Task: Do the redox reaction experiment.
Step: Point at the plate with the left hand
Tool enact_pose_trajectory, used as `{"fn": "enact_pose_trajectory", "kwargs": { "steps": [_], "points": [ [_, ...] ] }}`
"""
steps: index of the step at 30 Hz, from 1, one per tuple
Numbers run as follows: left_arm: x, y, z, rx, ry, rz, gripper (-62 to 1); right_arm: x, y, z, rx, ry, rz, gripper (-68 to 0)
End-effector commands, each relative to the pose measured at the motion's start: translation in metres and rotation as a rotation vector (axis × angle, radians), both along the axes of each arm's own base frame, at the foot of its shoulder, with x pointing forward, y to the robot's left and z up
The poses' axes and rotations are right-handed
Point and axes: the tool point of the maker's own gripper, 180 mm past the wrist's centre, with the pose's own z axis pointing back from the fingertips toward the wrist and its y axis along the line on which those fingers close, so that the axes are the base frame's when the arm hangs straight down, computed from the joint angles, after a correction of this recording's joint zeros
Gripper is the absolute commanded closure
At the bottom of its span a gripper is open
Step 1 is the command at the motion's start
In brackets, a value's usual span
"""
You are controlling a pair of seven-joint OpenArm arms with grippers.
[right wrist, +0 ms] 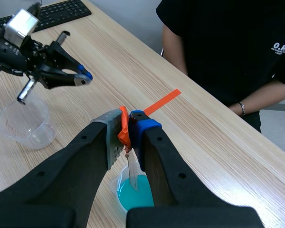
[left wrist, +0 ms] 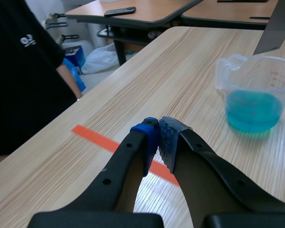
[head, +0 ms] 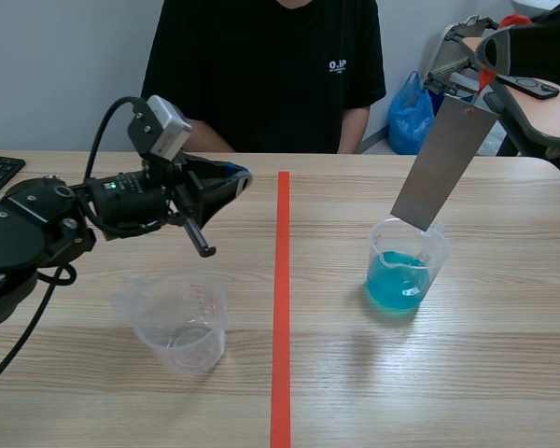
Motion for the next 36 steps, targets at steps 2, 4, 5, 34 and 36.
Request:
{"fn": "enact_pose_trajectory", "kwargs": {
  "steps": [2,4,5,34,36],
  "points": [
    [0.007,-0.017,0.019,-0.044,-0.039,-0.029,-2.7,0.000,0.002,0.016,0.010,-0.047,0.018,-1.5],
    [0.007,-0.030,0.022,-0.053,-0.039,-0.054,-2.7,0.000,0.002,0.016,0.010,-0.047,0.018,-1.5],
    [0.007,-0.037,0.024,-0.059,-0.038,-0.066,-2.7,0.000,0.002,0.016,0.010,-0.047,0.018,-1.5],
    [-0.022,-0.134,0.032,-0.057,-0.047,-0.281,-3.0,0.000,0.001,0.016,0.010,-0.047,0.018,-1.5],
    [-0.022,-0.134,0.032,-0.057,-0.047,-0.281,-3.0,0.000,0.001,0.016,0.010,-0.047,0.018,-1.5]
  ]
}}
